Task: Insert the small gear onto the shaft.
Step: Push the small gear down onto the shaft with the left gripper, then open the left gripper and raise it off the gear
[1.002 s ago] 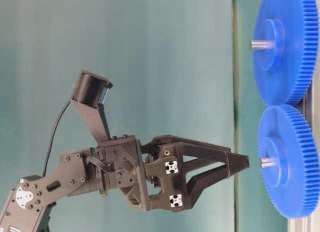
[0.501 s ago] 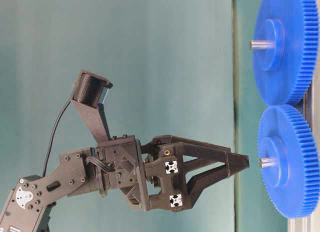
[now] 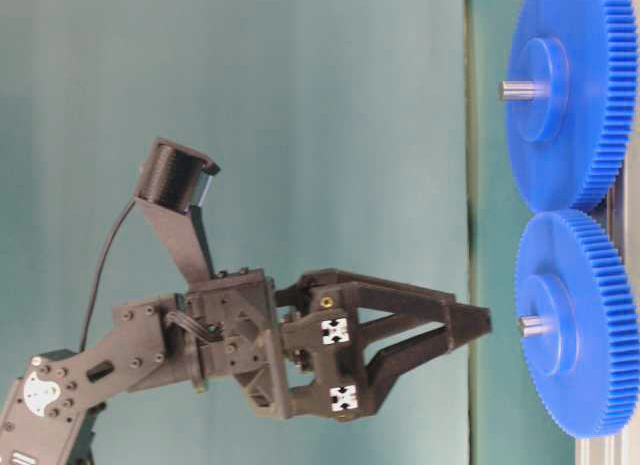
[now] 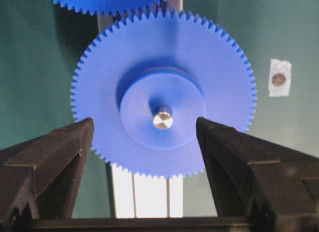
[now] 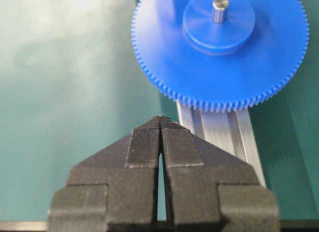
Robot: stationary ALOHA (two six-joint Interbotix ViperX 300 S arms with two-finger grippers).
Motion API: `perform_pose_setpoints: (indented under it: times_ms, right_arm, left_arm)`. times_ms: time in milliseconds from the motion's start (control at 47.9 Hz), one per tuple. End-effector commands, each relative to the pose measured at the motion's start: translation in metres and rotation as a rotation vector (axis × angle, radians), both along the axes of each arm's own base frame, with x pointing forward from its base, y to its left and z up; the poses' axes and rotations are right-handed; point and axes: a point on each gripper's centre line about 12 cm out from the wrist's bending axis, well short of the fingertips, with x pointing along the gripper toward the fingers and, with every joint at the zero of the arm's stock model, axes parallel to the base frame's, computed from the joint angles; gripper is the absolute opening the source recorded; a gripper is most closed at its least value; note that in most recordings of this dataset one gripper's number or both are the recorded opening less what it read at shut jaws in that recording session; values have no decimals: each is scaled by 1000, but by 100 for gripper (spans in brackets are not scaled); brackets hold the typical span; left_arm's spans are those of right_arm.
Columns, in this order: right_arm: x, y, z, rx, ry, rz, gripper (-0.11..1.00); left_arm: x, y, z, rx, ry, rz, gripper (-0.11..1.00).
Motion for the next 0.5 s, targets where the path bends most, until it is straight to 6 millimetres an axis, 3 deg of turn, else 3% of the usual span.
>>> perform_pose_setpoints:
  times_ms: [0,480]
  right_arm:
    - [2,0,3,7,-9,-7,3]
    - [2,0,3,7,-9,-7,3]
  left_arm:
    - [-1,-1,30,8,-65,-2,78]
    - [-6,-2,58,14,-100,-3,78]
